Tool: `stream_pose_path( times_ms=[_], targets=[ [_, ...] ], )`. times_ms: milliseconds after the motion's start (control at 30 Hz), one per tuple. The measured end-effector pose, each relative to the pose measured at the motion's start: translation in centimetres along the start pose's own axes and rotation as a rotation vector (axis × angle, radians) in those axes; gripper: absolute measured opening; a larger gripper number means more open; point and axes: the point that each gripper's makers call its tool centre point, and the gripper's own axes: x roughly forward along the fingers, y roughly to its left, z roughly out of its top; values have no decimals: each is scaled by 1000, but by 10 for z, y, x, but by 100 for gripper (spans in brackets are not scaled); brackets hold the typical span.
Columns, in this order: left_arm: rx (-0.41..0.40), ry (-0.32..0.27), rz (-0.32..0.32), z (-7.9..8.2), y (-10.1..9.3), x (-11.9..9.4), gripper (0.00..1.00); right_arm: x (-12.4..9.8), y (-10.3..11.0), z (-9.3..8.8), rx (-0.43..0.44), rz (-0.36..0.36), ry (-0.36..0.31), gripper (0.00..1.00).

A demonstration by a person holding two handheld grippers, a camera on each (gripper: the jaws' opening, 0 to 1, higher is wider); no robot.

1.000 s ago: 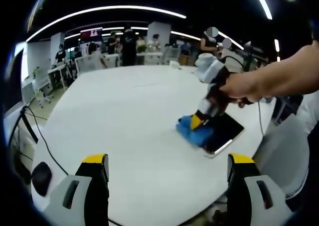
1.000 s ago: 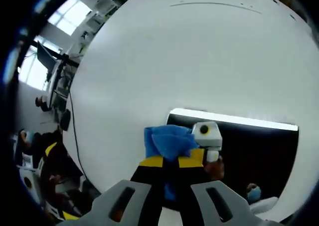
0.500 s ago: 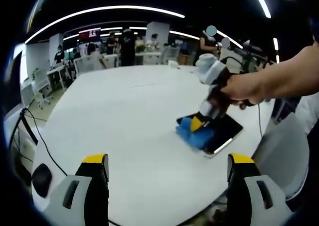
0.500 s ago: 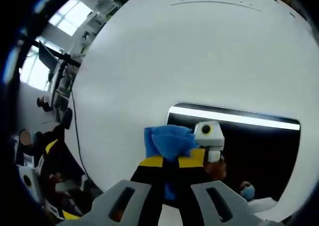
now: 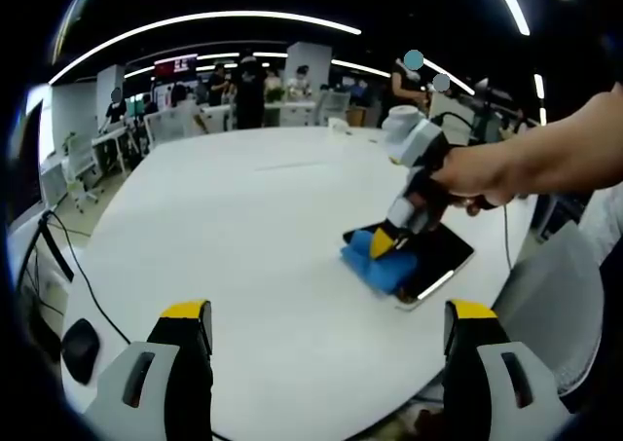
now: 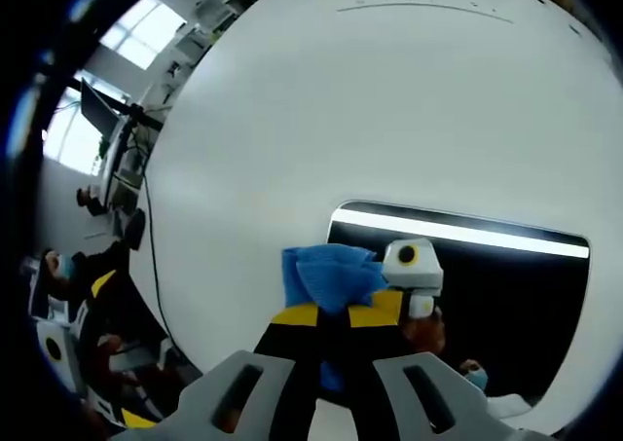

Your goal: Wipe the mirror surface with the cleaning cloth until all visible marks leave the cleaned area.

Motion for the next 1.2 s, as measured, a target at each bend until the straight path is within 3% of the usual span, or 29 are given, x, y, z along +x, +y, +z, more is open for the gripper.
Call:
stream_pose_path(
  times_ms=[1200],
  targets=[
    [4, -1, 3, 4, -20, 5, 100, -8, -20, -5, 19, 41, -9, 3]
  ],
)
